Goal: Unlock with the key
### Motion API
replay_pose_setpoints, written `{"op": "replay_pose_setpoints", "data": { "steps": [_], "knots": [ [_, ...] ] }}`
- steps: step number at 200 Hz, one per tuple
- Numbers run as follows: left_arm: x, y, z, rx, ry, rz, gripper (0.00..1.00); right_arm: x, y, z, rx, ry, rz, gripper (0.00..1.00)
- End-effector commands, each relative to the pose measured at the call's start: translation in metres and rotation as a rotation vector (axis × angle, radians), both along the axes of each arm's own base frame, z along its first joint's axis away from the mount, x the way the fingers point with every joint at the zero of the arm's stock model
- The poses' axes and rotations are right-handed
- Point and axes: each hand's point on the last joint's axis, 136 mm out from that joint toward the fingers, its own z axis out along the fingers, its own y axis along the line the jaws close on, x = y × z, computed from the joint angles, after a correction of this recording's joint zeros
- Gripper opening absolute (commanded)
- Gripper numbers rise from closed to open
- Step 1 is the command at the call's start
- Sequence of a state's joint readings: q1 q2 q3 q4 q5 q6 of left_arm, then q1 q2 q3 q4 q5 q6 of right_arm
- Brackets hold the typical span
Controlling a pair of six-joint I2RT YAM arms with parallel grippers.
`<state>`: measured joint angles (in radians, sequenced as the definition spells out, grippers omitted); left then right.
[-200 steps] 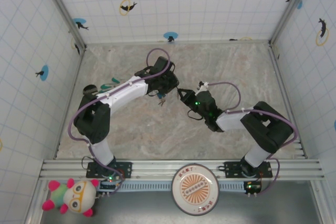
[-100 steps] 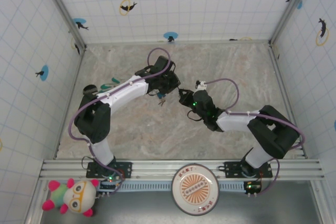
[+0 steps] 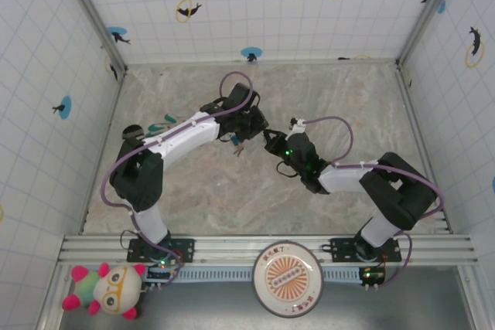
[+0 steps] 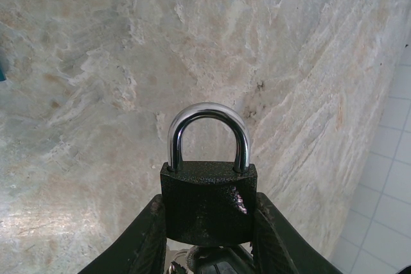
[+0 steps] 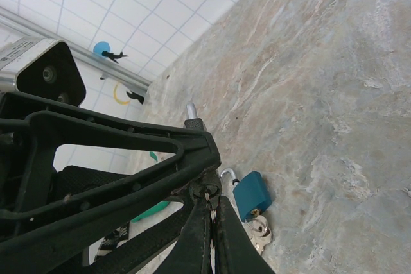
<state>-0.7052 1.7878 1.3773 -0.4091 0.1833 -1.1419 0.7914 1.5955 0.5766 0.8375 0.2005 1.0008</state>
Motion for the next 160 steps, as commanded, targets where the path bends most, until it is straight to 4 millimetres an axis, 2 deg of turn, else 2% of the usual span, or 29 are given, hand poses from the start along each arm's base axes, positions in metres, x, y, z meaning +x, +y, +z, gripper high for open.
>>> {"op": "replay_pose_setpoints", "data": {
  "steps": [1,43,75,96,124,160],
  "knots": [
    [-0.025,-0.019,0.009,-0.062,0.056,-0.093,0.0,0.013,0.0,0.026,0.072,-0.076,-0.028,0.0],
    [-0.03,-0.029,0.013,-0.091,0.051,-0.133,0.0,0.024,0.009,0.044,0.097,-0.127,0.025,0.0],
    [-0.033,-0.031,0.018,-0.104,0.038,-0.153,0.0,0.026,0.019,0.049,0.029,-0.143,0.072,0.0],
    [-0.034,-0.032,0.019,-0.118,0.034,-0.161,0.0,0.026,0.015,0.053,0.062,-0.157,0.078,0.0],
    [-0.033,-0.032,0.021,-0.124,0.025,-0.16,0.0,0.025,0.012,0.044,0.042,-0.12,0.075,0.0],
    [-0.02,-0.012,0.018,-0.087,0.009,-0.103,0.0,0.014,0.006,0.027,0.028,-0.064,0.086,0.02]
  ]
}}
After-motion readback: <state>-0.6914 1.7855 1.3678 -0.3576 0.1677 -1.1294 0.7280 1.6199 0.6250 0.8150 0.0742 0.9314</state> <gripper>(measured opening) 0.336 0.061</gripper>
